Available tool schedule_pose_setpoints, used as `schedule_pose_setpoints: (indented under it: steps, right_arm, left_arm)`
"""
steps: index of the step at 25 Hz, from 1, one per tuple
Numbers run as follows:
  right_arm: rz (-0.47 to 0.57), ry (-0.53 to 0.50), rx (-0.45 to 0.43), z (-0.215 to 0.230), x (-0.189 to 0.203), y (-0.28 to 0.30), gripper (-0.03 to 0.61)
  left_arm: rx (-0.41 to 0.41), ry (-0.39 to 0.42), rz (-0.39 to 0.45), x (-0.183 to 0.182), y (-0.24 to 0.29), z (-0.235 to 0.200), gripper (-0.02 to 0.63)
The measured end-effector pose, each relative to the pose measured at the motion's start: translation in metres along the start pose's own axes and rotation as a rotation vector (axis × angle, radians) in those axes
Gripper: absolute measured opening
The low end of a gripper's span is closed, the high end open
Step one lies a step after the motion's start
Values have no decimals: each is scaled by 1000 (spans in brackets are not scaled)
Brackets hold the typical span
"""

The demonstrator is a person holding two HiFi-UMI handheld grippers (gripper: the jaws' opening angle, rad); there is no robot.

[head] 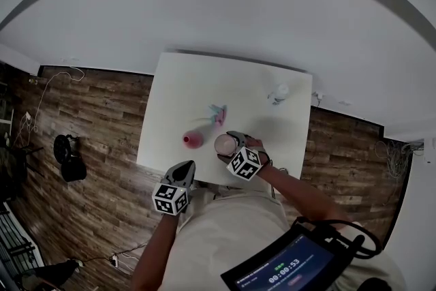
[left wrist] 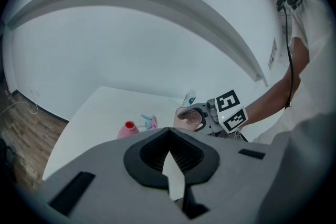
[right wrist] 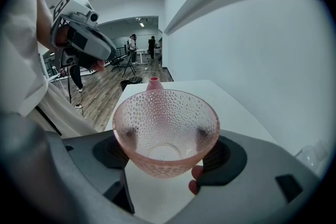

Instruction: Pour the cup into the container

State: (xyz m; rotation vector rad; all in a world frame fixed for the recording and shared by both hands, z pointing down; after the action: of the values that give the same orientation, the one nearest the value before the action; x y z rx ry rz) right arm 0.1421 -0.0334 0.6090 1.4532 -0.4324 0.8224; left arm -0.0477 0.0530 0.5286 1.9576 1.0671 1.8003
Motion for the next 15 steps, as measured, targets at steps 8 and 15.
schedule_pose_setpoints:
  steps: [8, 15]
  right_arm:
    - [-10, 4, 3, 3, 8, 9, 379]
    - [-18, 13, 6, 4, 16, 16, 379]
  left_arm:
    - [8, 18, -28, 4, 2, 0, 9]
    - [7, 22, -39, 7, 2, -2, 9]
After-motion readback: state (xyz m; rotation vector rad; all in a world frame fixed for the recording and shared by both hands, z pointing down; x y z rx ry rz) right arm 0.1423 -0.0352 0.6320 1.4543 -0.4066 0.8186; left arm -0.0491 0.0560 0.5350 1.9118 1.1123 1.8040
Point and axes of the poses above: the fingertips, and each gripper's own axes: y forward along the fingers, z to its right, x out of its underside, the point moved 9 cm from there along -y, backward along the fingers, and after that the axes turned 12 degrees about -x, right-handed, at the moved point
